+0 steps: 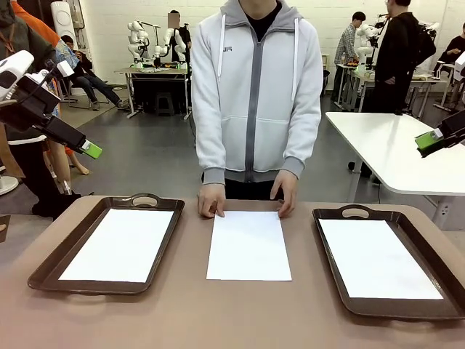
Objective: Sort the A4 documents.
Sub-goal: Receive the A4 Paper.
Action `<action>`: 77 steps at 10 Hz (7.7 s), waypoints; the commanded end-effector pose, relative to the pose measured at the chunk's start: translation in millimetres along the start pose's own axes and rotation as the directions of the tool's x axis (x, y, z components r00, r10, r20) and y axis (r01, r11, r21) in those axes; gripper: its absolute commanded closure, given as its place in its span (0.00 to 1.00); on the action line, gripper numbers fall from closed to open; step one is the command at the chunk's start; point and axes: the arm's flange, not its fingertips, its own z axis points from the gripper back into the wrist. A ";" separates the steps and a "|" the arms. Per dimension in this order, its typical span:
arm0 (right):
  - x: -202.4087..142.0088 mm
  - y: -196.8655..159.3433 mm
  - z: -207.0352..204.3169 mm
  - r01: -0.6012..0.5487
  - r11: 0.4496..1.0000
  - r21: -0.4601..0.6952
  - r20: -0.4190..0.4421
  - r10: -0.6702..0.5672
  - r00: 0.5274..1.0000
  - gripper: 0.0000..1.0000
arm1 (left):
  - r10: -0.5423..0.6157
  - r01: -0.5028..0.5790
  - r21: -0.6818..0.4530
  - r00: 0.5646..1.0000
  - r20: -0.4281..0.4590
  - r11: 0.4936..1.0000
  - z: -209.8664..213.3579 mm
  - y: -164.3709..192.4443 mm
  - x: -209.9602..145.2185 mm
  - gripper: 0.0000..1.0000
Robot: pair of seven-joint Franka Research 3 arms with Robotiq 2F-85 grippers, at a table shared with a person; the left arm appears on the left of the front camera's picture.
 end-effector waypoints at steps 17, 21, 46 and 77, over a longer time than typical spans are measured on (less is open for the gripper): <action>0.4 0.0 -1.1 -0.002 1.000 0.004 0.000 0.002 1.000 0.00 | -0.003 0.003 0.005 1.000 -0.001 1.000 0.3 0.0 -0.7 0.00; 0.4 0.0 -1.1 -0.002 1.000 0.004 0.000 0.002 1.000 0.00 | -0.003 0.003 0.005 1.000 -0.001 1.000 0.3 0.0 -0.7 0.00; 0.4 0.0 -1.1 -0.002 1.000 0.004 0.000 0.002 1.000 0.00 | 0.126 -0.122 -0.084 0.991 0.045 0.989 -30.9 23.7 13.5 0.00; 0.4 0.0 -1.1 -0.002 1.000 0.004 0.000 0.002 1.000 0.00 | 0.714 -0.634 -0.693 0.655 -0.245 0.343 -301.9 5.3 121.5 0.00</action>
